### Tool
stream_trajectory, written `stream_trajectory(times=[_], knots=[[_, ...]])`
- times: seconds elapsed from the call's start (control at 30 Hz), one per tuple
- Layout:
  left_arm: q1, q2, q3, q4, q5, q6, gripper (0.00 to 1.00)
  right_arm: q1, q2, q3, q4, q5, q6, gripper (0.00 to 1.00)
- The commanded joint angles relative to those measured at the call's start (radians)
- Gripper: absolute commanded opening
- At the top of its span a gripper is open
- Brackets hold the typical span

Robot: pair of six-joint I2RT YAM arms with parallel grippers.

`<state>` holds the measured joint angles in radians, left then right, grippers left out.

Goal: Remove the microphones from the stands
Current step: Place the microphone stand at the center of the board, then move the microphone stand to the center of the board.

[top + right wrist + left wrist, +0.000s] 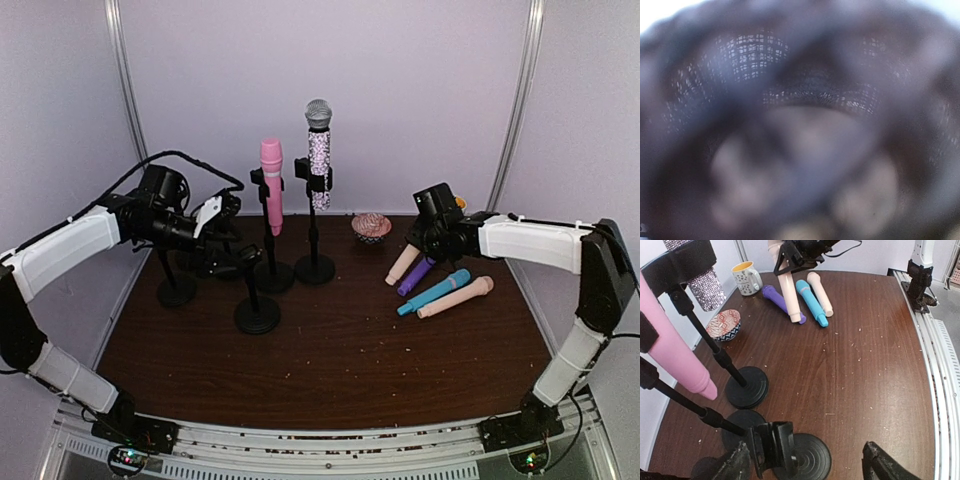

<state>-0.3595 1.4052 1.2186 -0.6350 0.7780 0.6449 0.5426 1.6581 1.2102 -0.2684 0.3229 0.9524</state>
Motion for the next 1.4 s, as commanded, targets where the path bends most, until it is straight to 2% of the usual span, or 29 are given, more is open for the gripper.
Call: stream_trajectory(times=[0.0, 0.03, 0.23, 0.47, 0.57, 0.67, 0.8, 1.1, 1.37], knots=[[0.004, 0.014, 0.039, -0.003, -0.05, 0.002, 0.94, -0.004, 0.106, 0.128, -0.038, -0.12, 0.022, 0.0], [0.0, 0.016, 0.042, -0.003, -0.052, 0.009, 0.97, -0.005, 0.131, 0.146, -0.039, -0.122, 0.026, 0.0], [-0.041, 0.083, 0.087, -0.035, -0.097, 0.049, 0.98, -0.029, 0.286, 0.255, -0.079, -0.16, 0.056, 0.0], [-0.045, 0.175, 0.186, -0.07, -0.106, 0.059, 0.9, -0.031, 0.355, 0.283, -0.113, -0.175, 0.069, 0.0], [-0.045, 0.189, 0.178, -0.085, -0.093, 0.063, 0.85, -0.034, 0.361, 0.279, -0.13, -0.161, 0.068, 0.0], [-0.045, 0.193, 0.154, -0.088, -0.077, 0.062, 0.8, -0.039, 0.37, 0.276, -0.155, -0.164, 0.073, 0.07], [-0.045, 0.202, 0.146, -0.101, -0.042, 0.046, 0.72, -0.045, 0.388, 0.276, -0.18, -0.169, 0.073, 0.11], [-0.024, 0.221, 0.218, -0.233, -0.055, 0.065, 0.34, -0.058, 0.387, 0.218, -0.146, -0.203, 0.092, 0.11], [0.083, 0.172, 0.257, -0.324, -0.182, 0.122, 0.33, -0.075, 0.374, 0.146, -0.048, -0.263, 0.118, 0.11]])
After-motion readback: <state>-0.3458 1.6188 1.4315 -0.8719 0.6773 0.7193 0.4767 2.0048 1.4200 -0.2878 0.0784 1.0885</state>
